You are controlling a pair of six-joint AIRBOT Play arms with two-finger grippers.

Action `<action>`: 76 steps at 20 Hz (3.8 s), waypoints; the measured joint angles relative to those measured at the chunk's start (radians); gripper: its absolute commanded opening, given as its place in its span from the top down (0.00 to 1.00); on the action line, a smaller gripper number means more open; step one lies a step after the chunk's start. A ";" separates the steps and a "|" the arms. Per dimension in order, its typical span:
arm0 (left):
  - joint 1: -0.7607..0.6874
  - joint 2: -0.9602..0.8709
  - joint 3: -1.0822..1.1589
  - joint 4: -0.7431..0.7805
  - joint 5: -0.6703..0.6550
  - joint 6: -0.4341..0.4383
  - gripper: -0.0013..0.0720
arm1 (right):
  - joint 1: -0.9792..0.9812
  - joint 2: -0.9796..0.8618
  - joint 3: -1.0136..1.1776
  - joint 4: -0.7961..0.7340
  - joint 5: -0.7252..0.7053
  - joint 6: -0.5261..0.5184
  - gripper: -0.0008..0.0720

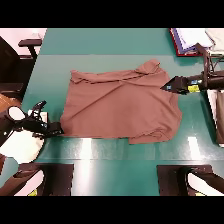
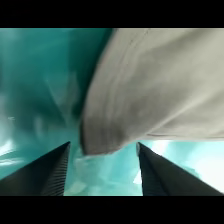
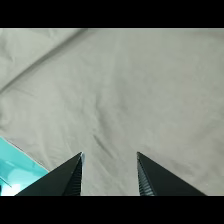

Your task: Fold the shirts.

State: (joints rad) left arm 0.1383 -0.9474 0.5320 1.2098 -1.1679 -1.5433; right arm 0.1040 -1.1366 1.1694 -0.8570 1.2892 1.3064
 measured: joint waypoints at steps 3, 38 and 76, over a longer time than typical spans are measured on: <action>0.001 0.003 -0.028 -0.057 0.043 -0.002 0.47 | 0.000 0.006 -0.004 0.000 -0.001 0.000 0.46; 0.000 0.068 0.198 -0.130 0.039 0.006 0.95 | -0.447 0.134 -0.743 0.021 -0.067 -0.053 0.96; -0.079 -0.332 0.789 -0.116 0.003 0.033 0.95 | -0.059 -0.386 0.523 -0.387 0.174 0.159 0.96</action>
State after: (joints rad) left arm 0.0597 -1.2789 1.3209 1.0943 -1.1645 -1.5101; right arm 0.0448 -1.5223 1.6928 -1.2442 1.4631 1.4651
